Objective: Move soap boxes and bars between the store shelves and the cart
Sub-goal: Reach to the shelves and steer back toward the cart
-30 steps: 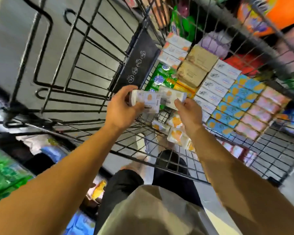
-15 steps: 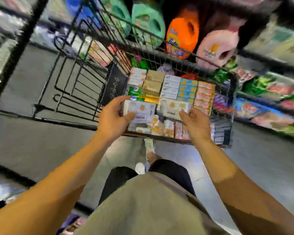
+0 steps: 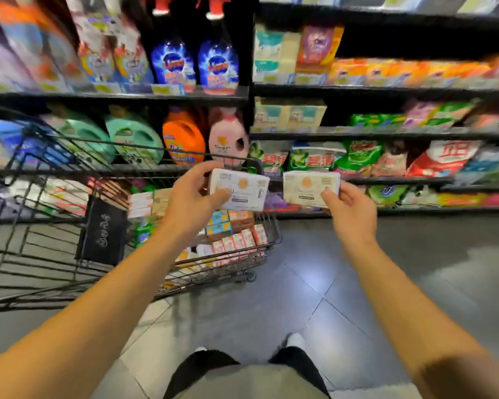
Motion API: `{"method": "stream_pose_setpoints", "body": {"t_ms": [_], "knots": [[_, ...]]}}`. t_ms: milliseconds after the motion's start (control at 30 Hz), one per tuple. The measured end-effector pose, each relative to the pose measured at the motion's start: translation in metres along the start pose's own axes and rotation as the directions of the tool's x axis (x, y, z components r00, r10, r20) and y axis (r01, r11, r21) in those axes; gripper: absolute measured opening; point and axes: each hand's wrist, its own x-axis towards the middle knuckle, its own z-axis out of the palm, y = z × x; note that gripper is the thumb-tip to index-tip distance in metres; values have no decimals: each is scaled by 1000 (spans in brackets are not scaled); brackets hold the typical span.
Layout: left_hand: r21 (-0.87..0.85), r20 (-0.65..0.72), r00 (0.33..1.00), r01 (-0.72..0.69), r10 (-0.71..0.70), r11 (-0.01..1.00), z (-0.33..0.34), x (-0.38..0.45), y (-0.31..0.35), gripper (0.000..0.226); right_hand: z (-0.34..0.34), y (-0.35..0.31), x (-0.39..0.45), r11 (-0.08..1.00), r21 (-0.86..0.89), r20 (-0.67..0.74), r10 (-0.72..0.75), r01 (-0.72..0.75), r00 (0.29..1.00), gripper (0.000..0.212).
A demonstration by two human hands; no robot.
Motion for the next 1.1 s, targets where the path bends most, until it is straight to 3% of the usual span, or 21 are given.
{"method": "stream_pose_setpoints", "body": {"t_ms": [333, 467, 733, 1100], "knots": [[-114, -24, 984, -175, 174, 978, 193, 33, 117, 40, -186, -18, 99, 978, 87, -211, -167, 189, 963, 22], [-153, -67, 980, -195, 187, 969, 246, 52, 155, 43, -243, -34, 141, 965, 73, -214, -231, 252, 949, 17], [-144, -116, 940, -337, 322, 930, 288, 100, 242, 39, -306, -88, 207, 918, 72, -174, -373, 389, 912, 24], [-81, -183, 834, -540, 520, 838, 307, 232, 329, 37, -325, -154, 315, 862, 6, -206, -494, 506, 844, 21]]}}
